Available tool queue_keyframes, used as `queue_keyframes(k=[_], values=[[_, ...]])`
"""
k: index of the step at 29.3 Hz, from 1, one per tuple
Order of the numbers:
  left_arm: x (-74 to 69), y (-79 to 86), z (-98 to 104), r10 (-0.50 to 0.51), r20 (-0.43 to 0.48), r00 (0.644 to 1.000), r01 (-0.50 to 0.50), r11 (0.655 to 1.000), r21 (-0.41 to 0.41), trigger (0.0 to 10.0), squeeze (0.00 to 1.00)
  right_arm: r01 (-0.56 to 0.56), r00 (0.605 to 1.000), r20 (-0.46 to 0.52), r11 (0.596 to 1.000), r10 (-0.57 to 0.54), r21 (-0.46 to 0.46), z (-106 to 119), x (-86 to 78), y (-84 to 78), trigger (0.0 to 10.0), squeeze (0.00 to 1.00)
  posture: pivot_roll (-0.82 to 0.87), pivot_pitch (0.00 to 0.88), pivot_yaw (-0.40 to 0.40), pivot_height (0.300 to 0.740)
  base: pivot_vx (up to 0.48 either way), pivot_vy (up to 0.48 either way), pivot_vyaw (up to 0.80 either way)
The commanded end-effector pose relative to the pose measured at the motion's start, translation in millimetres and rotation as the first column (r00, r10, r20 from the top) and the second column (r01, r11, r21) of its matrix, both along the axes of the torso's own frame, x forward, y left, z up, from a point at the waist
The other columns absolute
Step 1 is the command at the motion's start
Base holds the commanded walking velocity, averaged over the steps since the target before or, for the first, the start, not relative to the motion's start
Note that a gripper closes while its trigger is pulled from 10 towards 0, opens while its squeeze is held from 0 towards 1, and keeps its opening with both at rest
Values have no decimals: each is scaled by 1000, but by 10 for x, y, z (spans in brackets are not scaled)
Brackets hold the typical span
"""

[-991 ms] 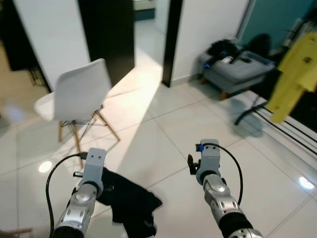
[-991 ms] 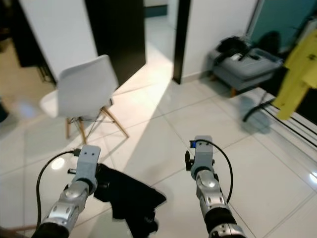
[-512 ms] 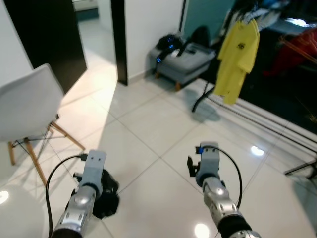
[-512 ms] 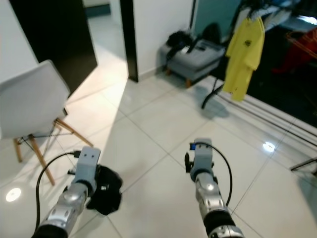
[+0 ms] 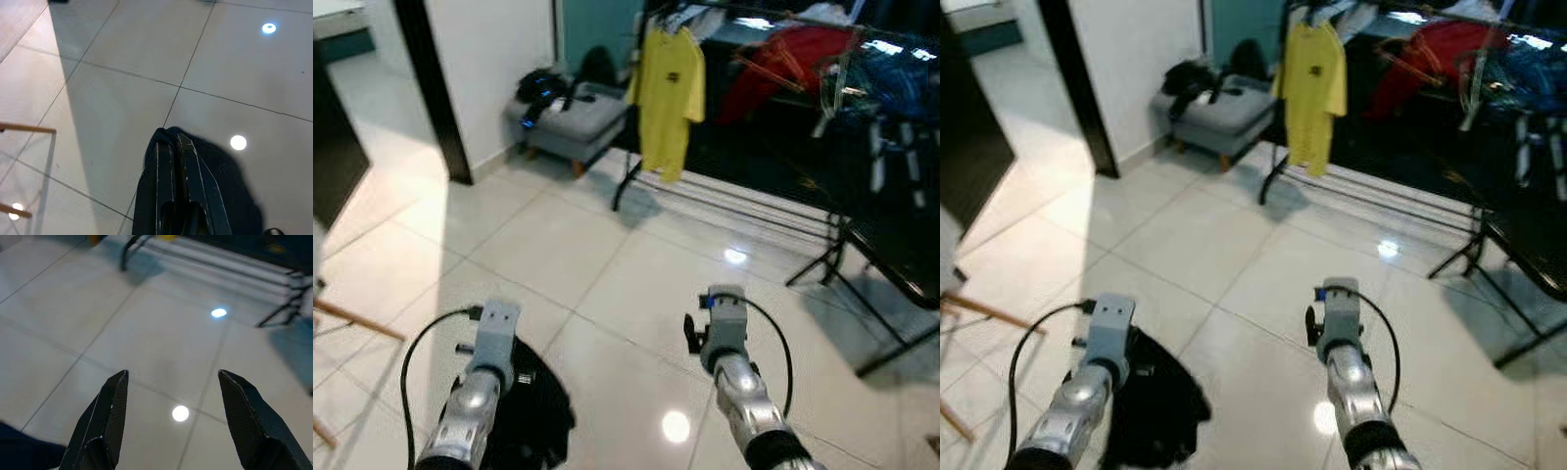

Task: Hang hanger

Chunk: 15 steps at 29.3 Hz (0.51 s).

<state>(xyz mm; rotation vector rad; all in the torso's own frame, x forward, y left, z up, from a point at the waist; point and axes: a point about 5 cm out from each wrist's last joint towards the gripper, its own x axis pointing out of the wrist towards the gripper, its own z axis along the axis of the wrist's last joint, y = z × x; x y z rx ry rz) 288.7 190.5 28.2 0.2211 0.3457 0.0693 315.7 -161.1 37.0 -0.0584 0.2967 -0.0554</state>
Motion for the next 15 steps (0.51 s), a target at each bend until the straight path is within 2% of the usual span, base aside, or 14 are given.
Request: queue_keyframes(k=[1, 13, 15], values=[[-33, 48, -26, 16, 5, 1000, -16, 1000, 16, 10000, 0, -14, 1000, -26, 1000, 14, -4, -94, -73, 50, 10000, 0, 17, 69, -30, 740, 0, 0, -800], [-55, 89, -30, 29, 14, 999, -29, 999, 13, 10000, 0, -12, 999, -33, 1000, 13, 11, -157, -142, 97, 10000, 0, 19, 67, -25, 740, 0, 0, -800], [-39, 64, 3, 19, 42, 999, -19, 1000, -5, 10000, 0, -33, 999, -16, 999, 34, 5, -136, -133, 128, 10000, 0, 18, 62, -32, 740, 0, 0, 0]])
